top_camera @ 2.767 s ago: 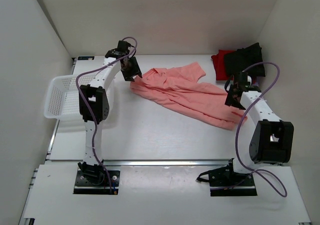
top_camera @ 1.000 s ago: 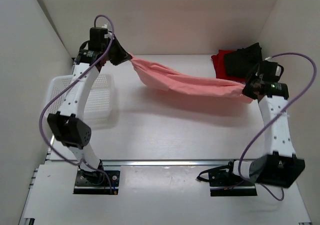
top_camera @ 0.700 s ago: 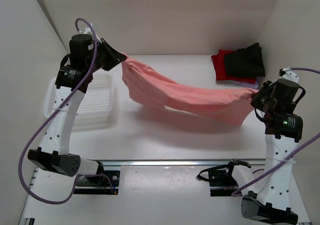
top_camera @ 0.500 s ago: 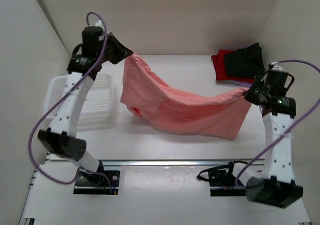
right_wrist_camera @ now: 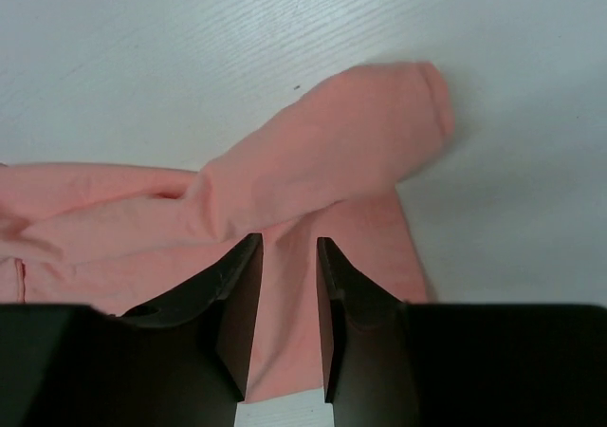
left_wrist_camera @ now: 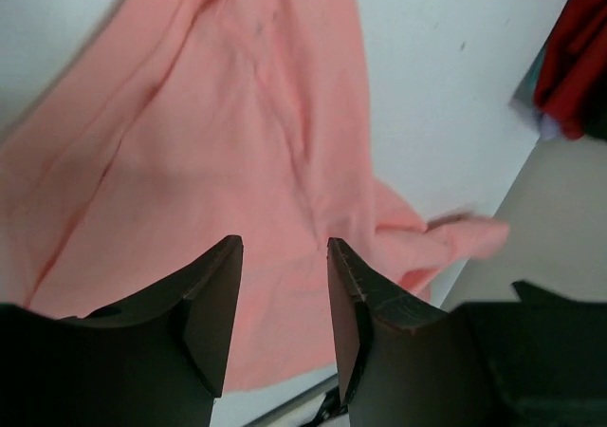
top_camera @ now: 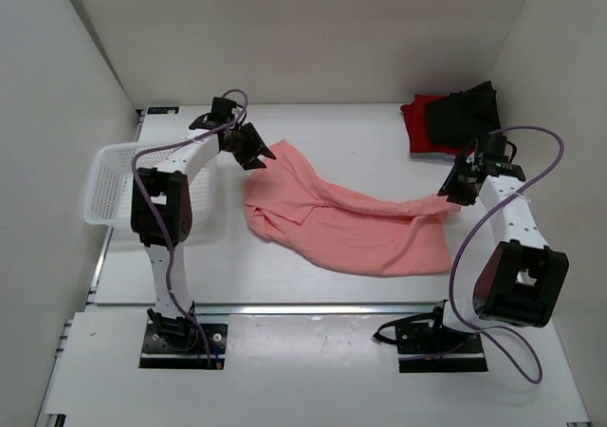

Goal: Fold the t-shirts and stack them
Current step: Flatten out the tshirt

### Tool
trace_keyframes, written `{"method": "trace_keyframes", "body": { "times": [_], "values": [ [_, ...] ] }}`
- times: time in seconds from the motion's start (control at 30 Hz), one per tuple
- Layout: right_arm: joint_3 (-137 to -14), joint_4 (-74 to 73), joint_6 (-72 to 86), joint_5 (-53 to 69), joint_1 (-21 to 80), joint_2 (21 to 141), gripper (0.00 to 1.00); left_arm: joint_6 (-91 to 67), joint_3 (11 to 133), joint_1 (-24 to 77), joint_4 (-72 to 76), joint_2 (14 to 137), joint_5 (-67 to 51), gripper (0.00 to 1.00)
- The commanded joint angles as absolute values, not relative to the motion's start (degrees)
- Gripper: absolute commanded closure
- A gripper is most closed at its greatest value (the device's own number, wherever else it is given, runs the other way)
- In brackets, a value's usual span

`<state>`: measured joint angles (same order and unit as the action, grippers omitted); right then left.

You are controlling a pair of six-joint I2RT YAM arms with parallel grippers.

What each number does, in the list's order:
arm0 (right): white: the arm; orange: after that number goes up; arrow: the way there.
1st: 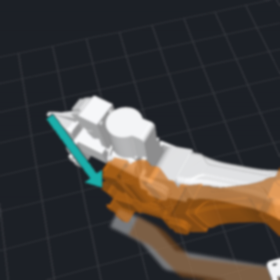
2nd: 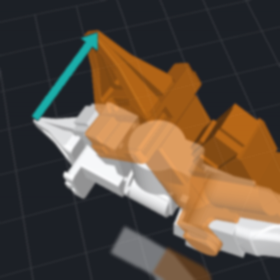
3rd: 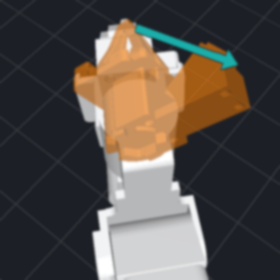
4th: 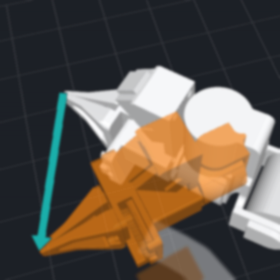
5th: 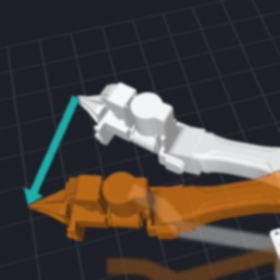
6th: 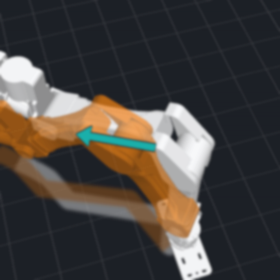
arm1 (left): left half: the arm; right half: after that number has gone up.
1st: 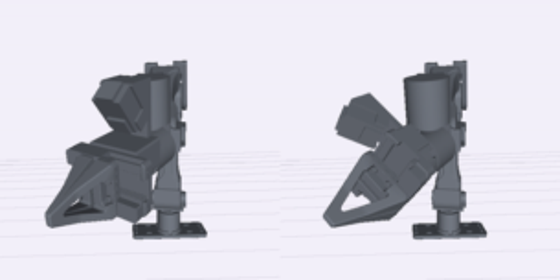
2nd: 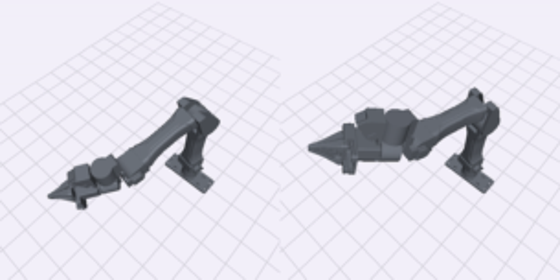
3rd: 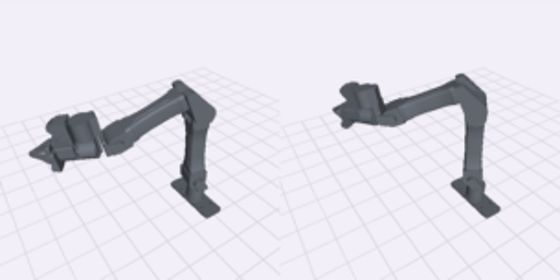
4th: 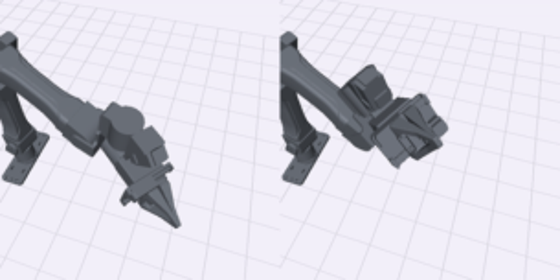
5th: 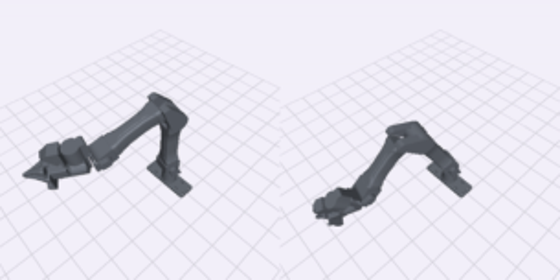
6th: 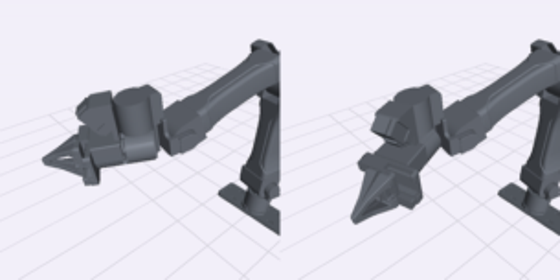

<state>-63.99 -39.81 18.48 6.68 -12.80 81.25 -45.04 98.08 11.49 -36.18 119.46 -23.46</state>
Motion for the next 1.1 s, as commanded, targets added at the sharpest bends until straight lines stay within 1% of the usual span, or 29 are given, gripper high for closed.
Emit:
{"method": "trace_keyframes", "body": {
  "times": [0.0,0.03,0.13,0.23,0.33,0.53,0.63,0.83,0.87,0.97,1.03,1.07],
  "values": [
    [-62.67,-35.69,18.54,4.75,-12.74,79.45,0.73,-41.06,91.88,12.74,-36.91,106.11,-23.14,0.48],
    [-62.67,-35.25,18.63,5.36,-13.18,79.80,0.72,-40.44,90.02,12.83,-37.44,104.69,-22.25,0.47],
    [-62.66,-34.89,19.25,5.63,-13.18,80.24,0.72,-39.99,81.49,12.66,-37.88,101.17,-18.90,0.49],
    [-62.58,-34.72,19.86,6.06,-13.88,80.16,0.71,-37.98,80.60,13.96,-41.29,99.41,-13.73,0.49],
    [-63.11,-34.98,20.39,5.89,-13.80,80.16,0.71,-35.51,79.98,15.99,-43.42,99.31,-6.00,0.48],
    [-62.14,-34.81,20.39,6.86,-13.09,79.90,0.70,-35.25,76.29,15.99,-41.31,100.99,-3.44,0.48],
    [-61.18,-34.72,20.48,7.21,-12.57,79.72,0.70,-34.19,77.07,16.17,-41.04,102.56,-0.45,0.46],
    [-59.59,-34.28,20.57,7.21,-12.48,79.46,0.70,-32.35,78.04,15.64,-39.99,106.87,-0.17,0.47],
    [-59.68,-34.28,20.39,7.29,-12.65,79.54,0.70,-31.65,79.35,16.17,-40.51,108.09,2.17,0.46],
    [-60.03,-34.37,20.04,7.47,-12.57,79.89,0.69,-31.20,79.98,16.43,-40.96,109.77,2.46,0.47],
    [-59.85,-34.36,20.04,7.47,-12.75,80.07,0.70,-31.20,79.89,16.35,-40.70,109.95,2.02,0.51],
    [-59.77,-34.45,19.95,7.21,-12.66,79.98,0.70,-31.38,79.63,16.26,-40.43,110.21,1.85,0.56]
  ]
}}
